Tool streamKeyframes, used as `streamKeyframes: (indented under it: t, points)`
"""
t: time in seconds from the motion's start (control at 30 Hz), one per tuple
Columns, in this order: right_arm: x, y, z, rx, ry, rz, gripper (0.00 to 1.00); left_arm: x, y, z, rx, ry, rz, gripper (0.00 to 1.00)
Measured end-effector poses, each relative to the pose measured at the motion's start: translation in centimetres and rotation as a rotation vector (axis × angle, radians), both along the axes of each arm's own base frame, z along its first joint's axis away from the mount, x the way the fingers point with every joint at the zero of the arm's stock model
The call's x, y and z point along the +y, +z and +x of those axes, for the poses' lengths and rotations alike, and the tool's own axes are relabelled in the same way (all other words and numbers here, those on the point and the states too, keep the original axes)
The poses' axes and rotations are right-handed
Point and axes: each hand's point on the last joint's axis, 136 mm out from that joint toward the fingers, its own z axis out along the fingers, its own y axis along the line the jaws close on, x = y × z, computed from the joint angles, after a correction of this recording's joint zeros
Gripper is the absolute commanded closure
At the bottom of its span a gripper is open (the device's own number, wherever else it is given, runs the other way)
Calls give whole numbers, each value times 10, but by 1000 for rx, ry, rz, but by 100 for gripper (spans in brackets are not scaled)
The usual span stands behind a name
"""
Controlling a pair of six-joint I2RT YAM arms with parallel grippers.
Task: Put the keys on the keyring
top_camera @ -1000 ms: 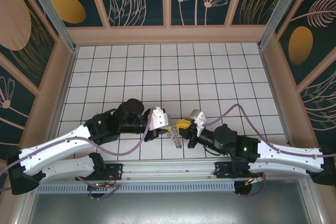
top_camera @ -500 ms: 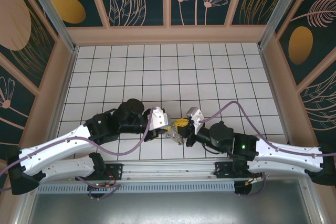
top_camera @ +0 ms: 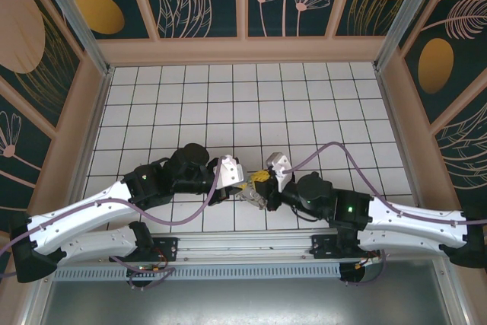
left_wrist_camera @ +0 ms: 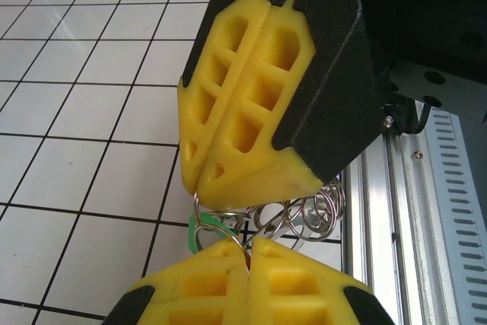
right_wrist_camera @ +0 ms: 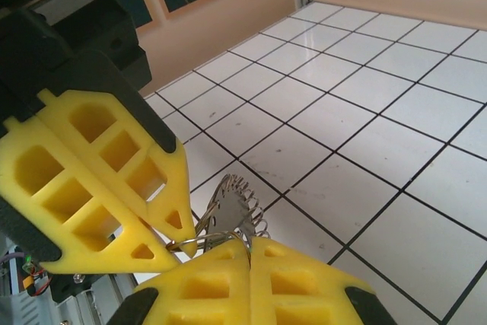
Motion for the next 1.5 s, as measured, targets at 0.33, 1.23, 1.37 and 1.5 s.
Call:
streamKeyframes:
  t: [0.33,1.23,1.37,1.5]
  points:
    - [-1,-6,6,36,-18,-26,100,2,-3,0,7,4,14,100]
    - [-30,0,-2,-72,2,1,100,1,7,-14,10,-51,-22,100]
    - [-26,5,-19,-131,92,5,100,3,13,-16,6,-56,-44,100]
    - [-17,7,-39,-190,193,17,100,2,19,-22,21,-78,-72,100]
